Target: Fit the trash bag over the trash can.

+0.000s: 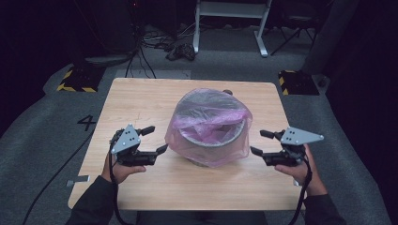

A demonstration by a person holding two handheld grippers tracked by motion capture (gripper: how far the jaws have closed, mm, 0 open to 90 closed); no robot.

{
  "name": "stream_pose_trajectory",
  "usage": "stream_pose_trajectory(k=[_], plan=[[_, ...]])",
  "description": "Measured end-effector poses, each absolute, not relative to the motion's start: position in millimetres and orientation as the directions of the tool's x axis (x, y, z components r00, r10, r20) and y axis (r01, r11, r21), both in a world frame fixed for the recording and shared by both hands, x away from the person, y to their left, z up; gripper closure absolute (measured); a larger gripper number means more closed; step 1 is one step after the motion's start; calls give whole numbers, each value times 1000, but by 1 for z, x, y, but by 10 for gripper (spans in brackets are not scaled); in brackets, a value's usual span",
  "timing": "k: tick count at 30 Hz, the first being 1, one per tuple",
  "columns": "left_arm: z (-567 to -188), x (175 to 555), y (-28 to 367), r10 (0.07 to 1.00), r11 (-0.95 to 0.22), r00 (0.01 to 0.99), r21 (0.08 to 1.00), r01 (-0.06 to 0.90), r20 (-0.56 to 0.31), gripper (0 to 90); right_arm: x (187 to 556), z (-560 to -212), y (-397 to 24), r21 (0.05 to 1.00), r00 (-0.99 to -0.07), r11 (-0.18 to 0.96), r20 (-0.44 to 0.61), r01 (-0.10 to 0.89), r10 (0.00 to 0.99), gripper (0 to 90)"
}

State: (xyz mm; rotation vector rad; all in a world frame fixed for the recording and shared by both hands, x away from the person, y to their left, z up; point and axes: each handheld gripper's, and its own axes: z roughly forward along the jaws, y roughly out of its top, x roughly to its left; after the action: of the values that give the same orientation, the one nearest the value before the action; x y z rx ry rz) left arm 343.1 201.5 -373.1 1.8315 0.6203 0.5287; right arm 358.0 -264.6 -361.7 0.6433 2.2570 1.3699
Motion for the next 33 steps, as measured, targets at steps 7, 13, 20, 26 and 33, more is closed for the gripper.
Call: stream_pose_trajectory(k=[7, 13, 20, 26, 33], plan=[[-362, 380, 188, 637, -274, 770, 941, 198, 23, 382, 404, -334, -254, 860, -762, 481, -192, 173, 619, 323], [-366, 396, 189, 650, -208, 759, 952, 223, -36, 611, 435, -340, -245, 840, -772, 492, -149, 231, 618, 466], [-363, 403, 181, 668, -242, 743, 952, 185, 26, 881, 450, -343, -242, 858, -782, 457, -112, 235, 613, 764], [-367, 421, 180, 690, -231, 724, 946, 228, -6, 900, 453, -344, -232, 857, -773, 460, -124, 233, 623, 892], [-390, 443, 172, 719, -261, 694, 910, 321, -39, 900, 466, -355, -225, 845, -754, 444, -78, 298, 653, 900]])
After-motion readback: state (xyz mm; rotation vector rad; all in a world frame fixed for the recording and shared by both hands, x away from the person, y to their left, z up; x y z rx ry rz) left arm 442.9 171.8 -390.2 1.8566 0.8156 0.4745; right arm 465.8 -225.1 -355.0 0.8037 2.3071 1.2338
